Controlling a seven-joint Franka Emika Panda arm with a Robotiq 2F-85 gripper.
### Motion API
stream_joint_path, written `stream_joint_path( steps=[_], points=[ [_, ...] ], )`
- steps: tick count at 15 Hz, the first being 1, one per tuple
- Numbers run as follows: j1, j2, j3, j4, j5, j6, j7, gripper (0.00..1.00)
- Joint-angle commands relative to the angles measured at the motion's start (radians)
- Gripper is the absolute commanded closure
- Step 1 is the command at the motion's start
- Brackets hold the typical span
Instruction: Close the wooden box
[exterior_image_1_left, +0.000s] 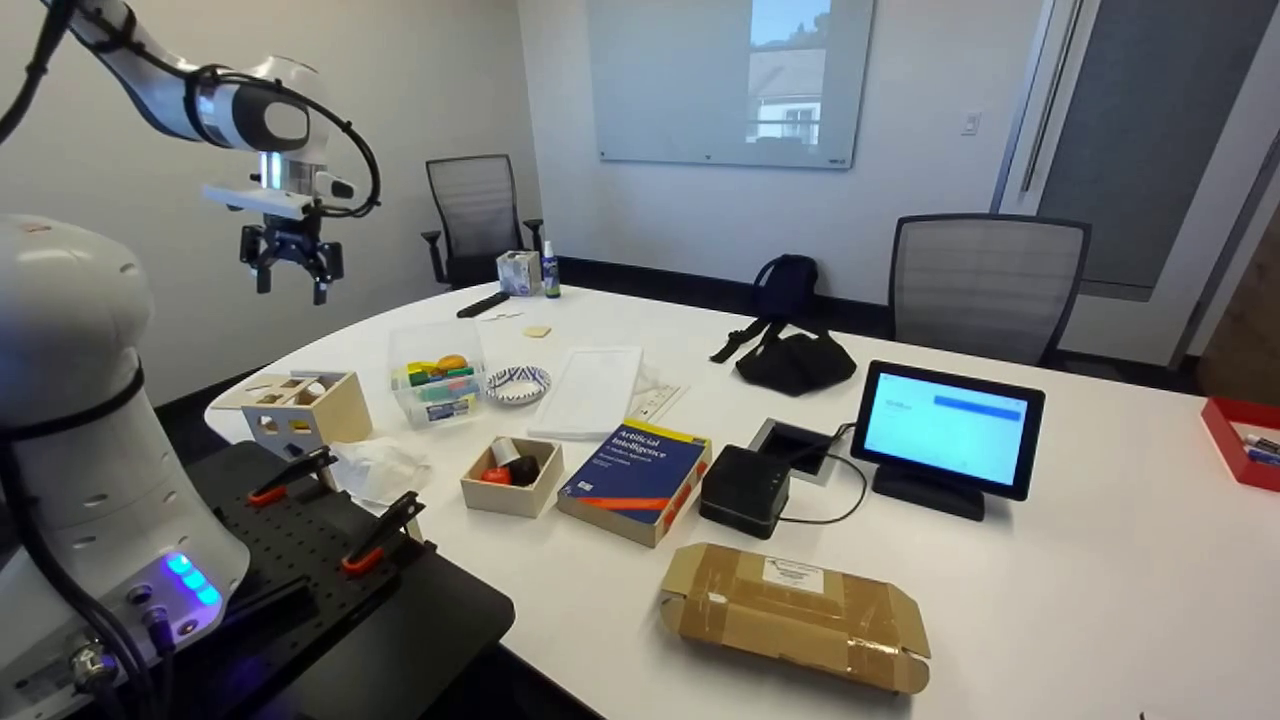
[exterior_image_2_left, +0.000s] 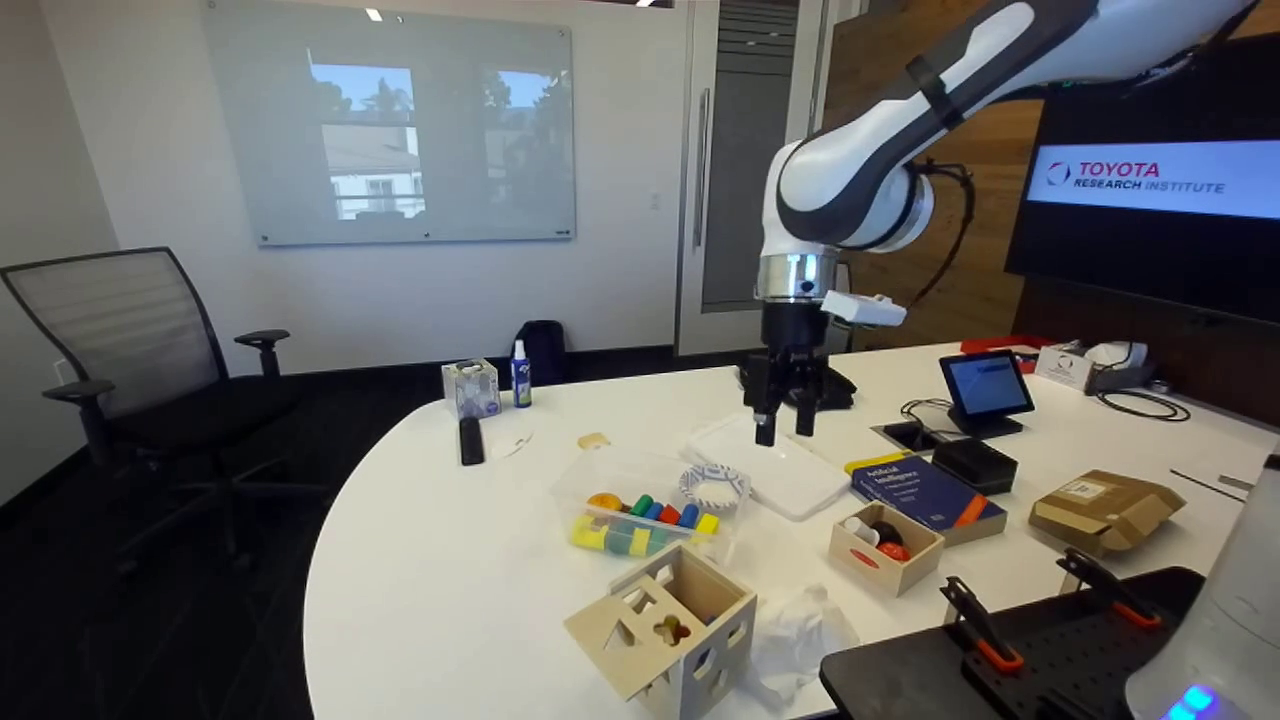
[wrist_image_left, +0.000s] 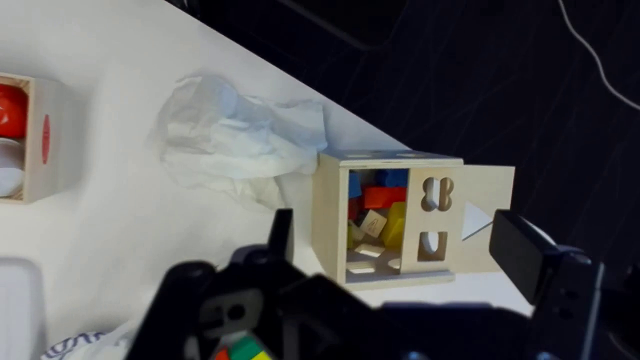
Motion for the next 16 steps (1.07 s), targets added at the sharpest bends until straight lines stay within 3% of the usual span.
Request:
stream_joint_path(
  steps=[1,8,16],
  points=[
    [0.061,0.128,0.065,0.059,0.007,0.052,-0.030,0.00],
    [0.105,0.376,0.180,0.171,0.002,0.202,-0.202,0.00],
    [0.088,0.622,0.254,0.385,-0.085,0.112,-0.470,0.00]
  ],
)
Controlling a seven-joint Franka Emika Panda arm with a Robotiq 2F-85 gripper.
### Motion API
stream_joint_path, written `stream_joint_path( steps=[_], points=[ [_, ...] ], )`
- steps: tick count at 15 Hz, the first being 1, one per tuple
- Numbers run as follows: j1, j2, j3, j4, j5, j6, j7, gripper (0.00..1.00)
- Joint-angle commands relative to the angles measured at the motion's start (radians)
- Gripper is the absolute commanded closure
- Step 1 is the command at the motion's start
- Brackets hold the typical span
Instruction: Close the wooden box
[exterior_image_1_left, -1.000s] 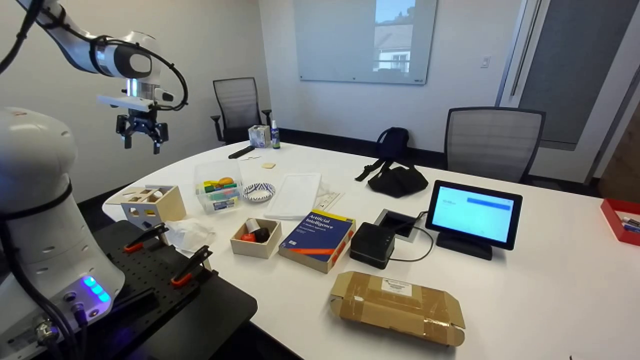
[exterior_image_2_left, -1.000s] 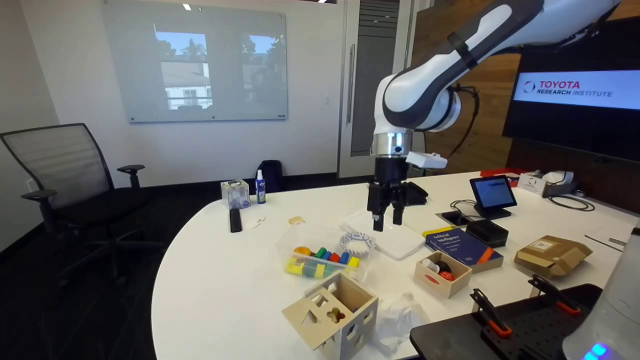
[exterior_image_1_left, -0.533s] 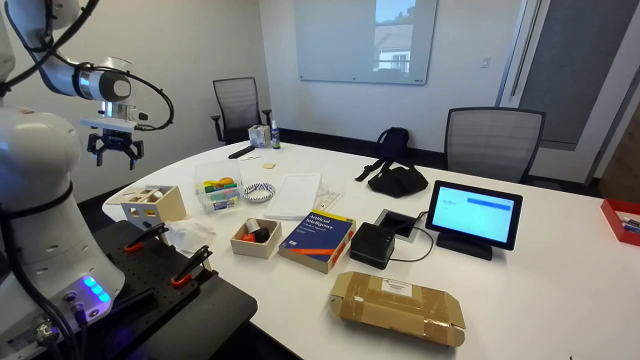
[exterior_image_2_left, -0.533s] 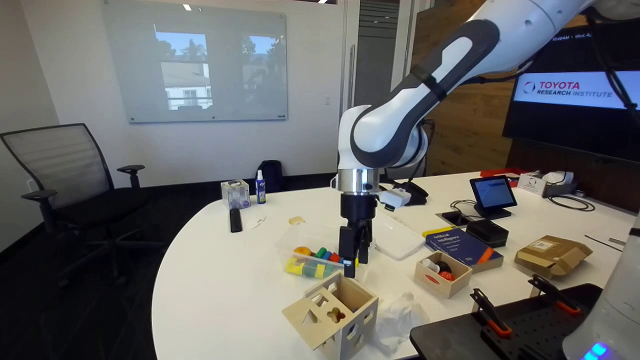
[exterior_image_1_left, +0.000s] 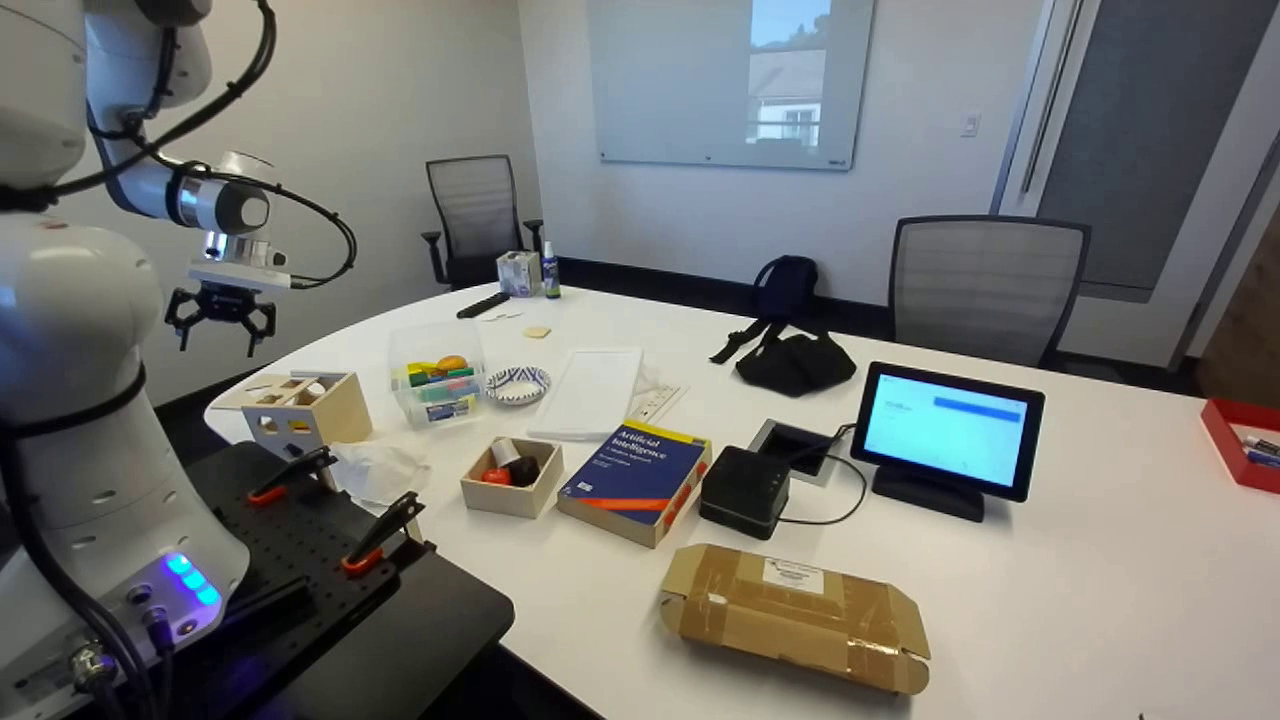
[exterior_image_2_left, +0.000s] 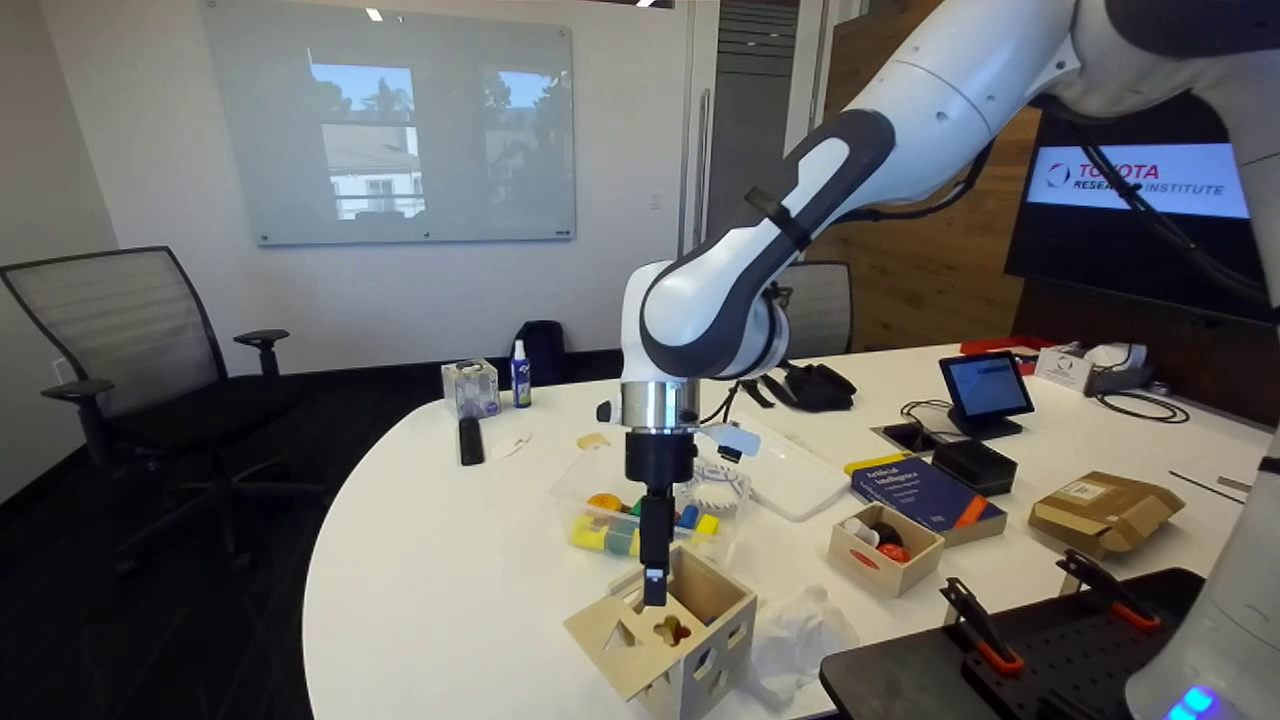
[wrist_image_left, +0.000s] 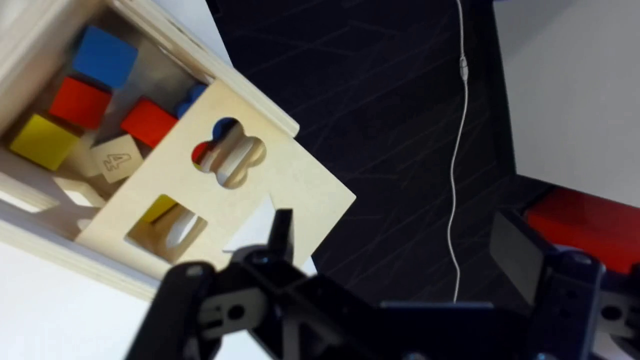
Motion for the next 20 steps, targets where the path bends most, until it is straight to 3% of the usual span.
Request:
stream_joint_path(
  steps=[1,10,20],
  points=[
    [-0.004,0.120,0.037,0.128,-0.068,-0.089,-0.081,0.00],
    [0.086,0.382,0.055,0.391,-0.212,-0.261,-0.144,0.00],
    [0.159,0.517,0.054,0.529,-0.271,-0.246,-0.126,0.00]
  ],
)
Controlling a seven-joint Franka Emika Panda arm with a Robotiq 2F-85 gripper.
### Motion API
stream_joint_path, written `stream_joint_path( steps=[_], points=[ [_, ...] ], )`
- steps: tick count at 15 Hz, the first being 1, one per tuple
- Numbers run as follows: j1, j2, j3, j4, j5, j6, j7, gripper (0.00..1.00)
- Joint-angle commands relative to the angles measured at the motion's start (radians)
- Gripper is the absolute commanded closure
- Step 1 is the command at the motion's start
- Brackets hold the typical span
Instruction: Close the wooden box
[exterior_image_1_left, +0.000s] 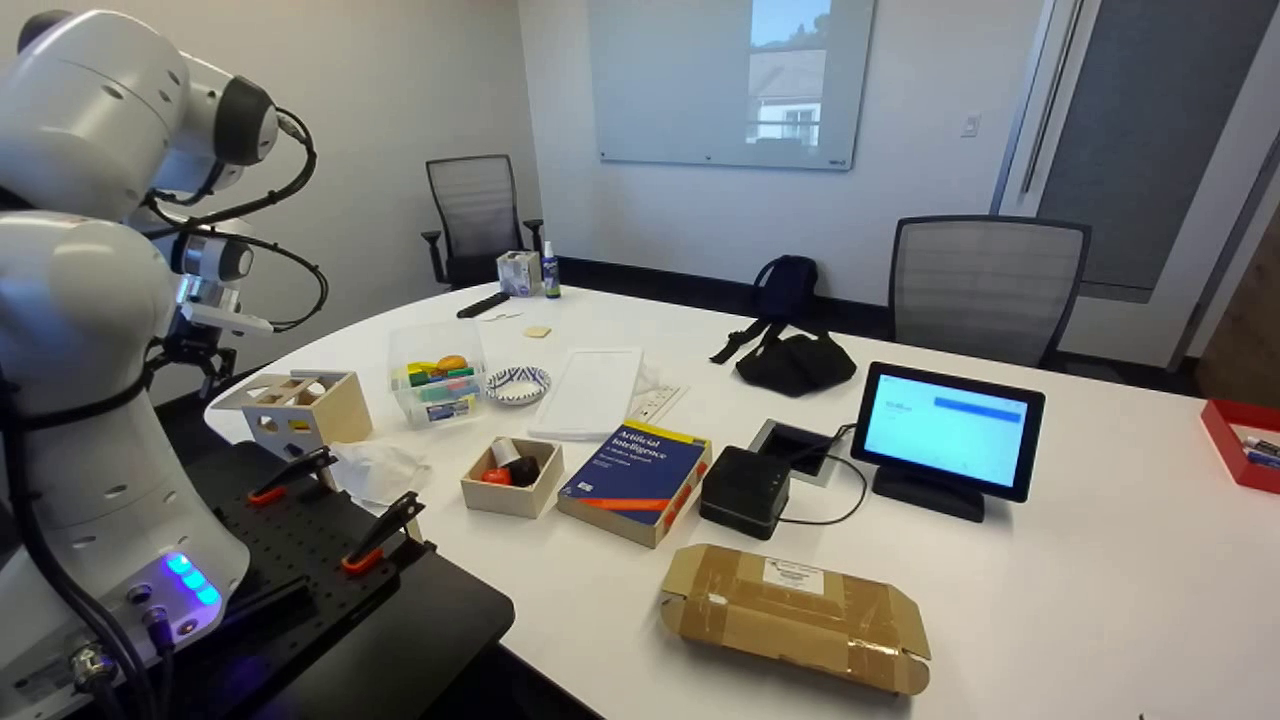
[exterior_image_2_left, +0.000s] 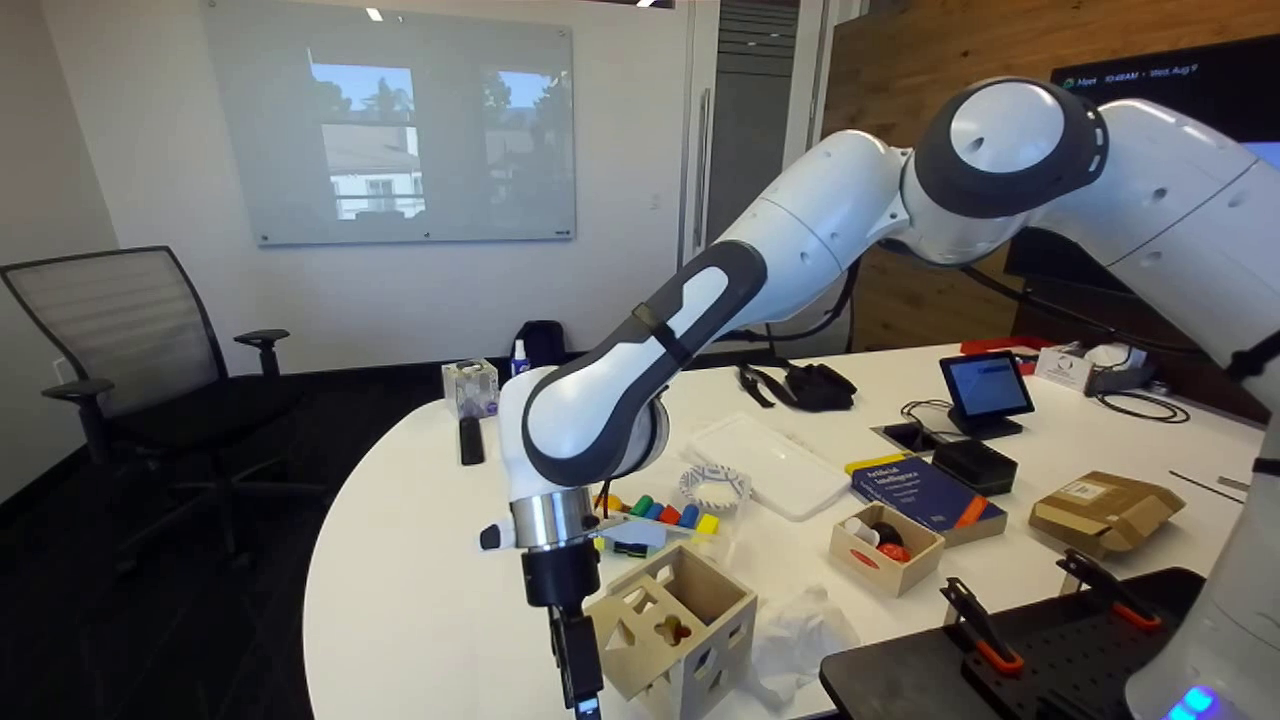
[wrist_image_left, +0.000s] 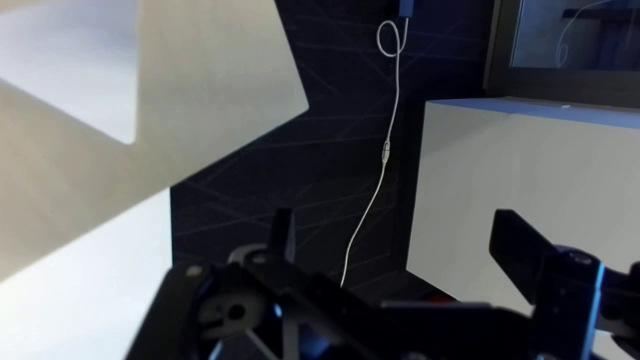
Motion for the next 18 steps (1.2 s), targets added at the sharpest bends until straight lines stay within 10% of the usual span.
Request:
stream_joint_path(
  steps=[1,18],
  points=[
    [0.023,0.027,-0.009,0.052,-0.048,-0.030,0.005,0.00],
    [0.016,0.019,-0.055,0.045,-0.108,0.009,0.049,0.00]
  ],
)
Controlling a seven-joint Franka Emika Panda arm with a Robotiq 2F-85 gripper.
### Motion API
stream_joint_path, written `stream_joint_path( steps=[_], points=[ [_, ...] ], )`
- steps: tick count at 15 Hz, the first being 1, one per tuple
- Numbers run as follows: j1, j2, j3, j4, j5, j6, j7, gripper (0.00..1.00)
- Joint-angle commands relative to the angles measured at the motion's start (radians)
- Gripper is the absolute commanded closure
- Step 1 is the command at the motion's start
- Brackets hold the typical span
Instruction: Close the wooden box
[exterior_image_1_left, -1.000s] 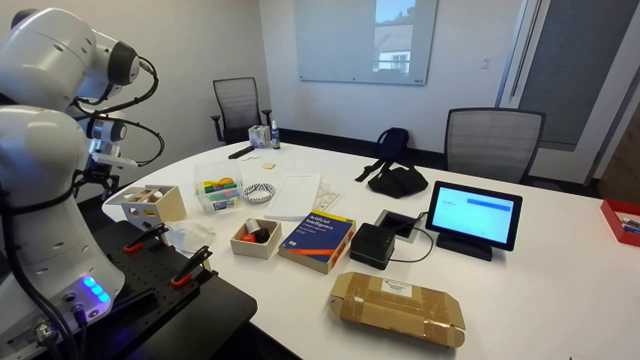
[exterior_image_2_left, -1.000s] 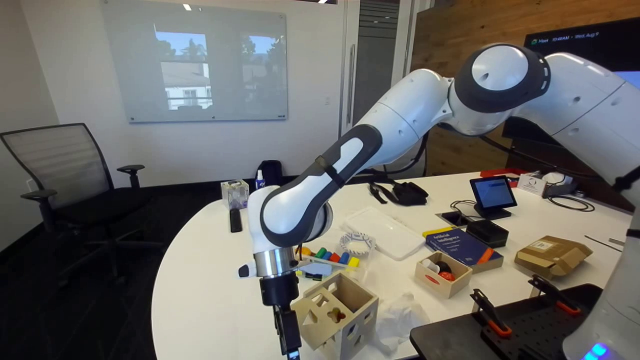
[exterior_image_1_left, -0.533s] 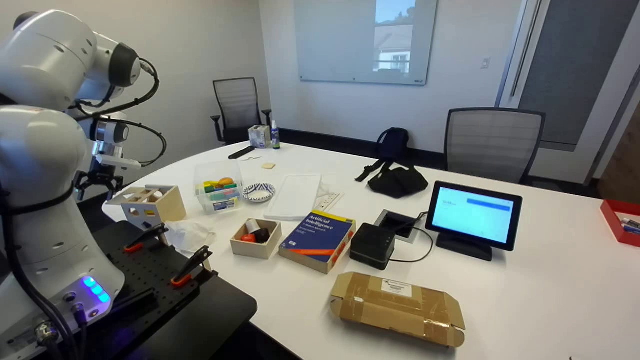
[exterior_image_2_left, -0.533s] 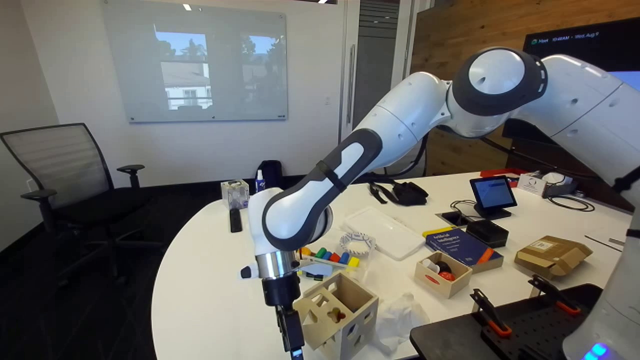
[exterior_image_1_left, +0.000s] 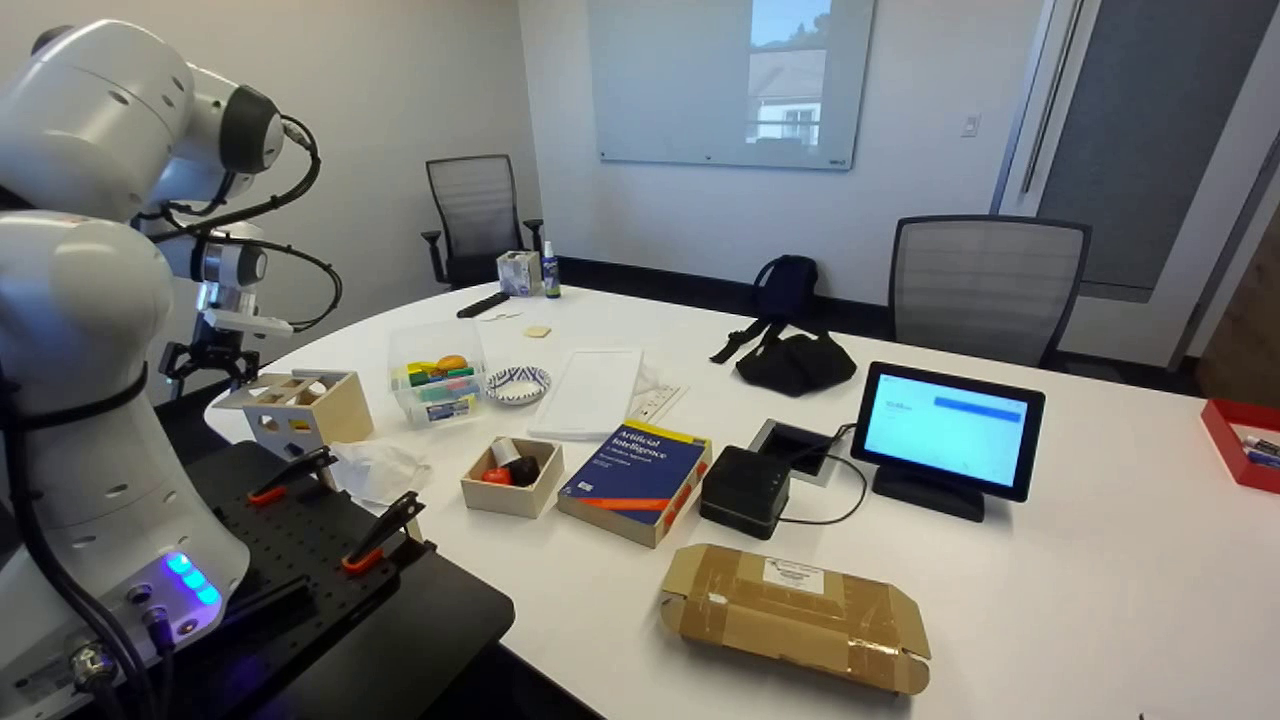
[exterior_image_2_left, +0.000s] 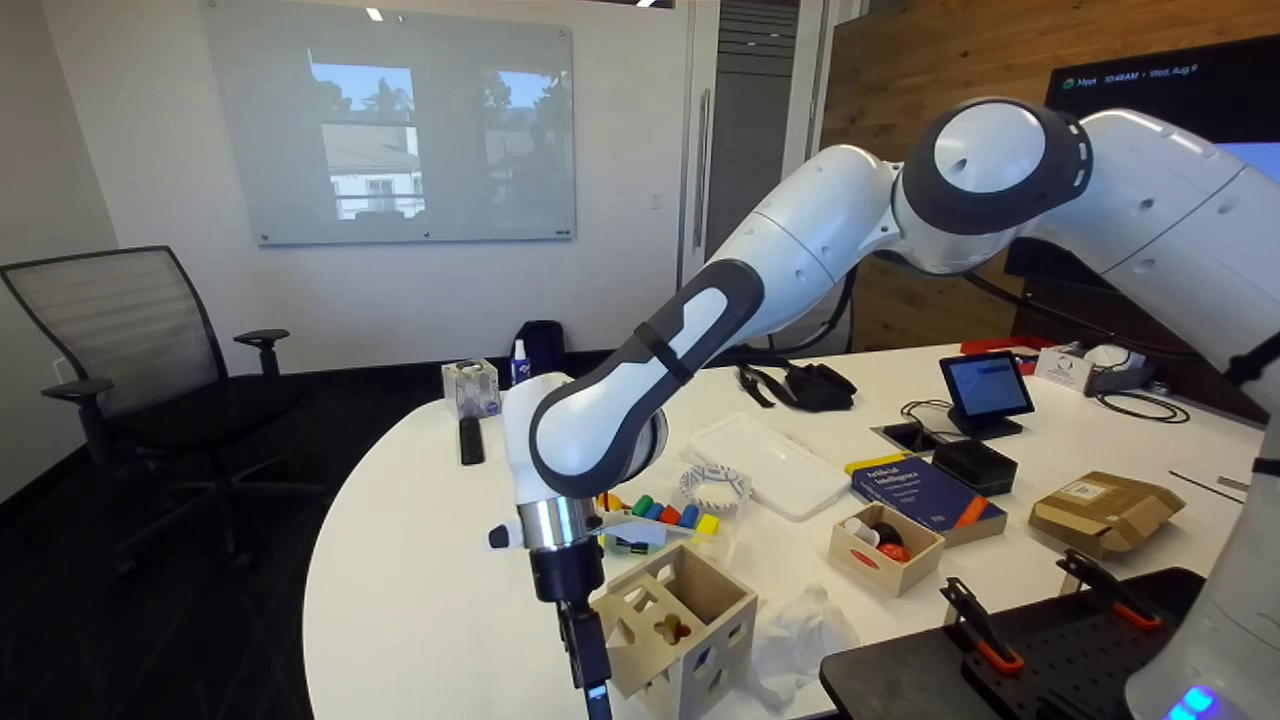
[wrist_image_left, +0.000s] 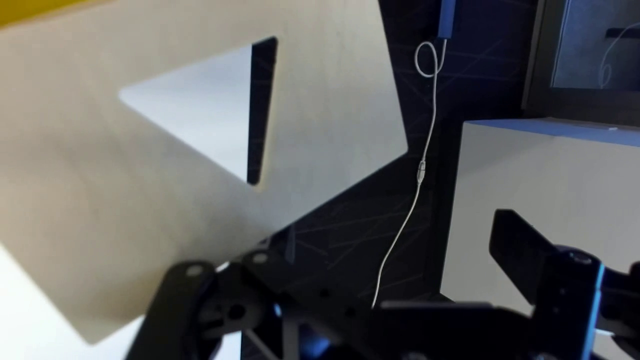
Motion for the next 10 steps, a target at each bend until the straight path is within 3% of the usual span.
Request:
stream_joint_path(
  steps=[1,10],
  points=[
    [0.007,-0.015,-0.015,0.005,-0.014,0.009,0.039,0.00],
    [-0.005,-0.023,-0.041,0.010,-0.012,-0.013,0.111,0.00]
  ],
)
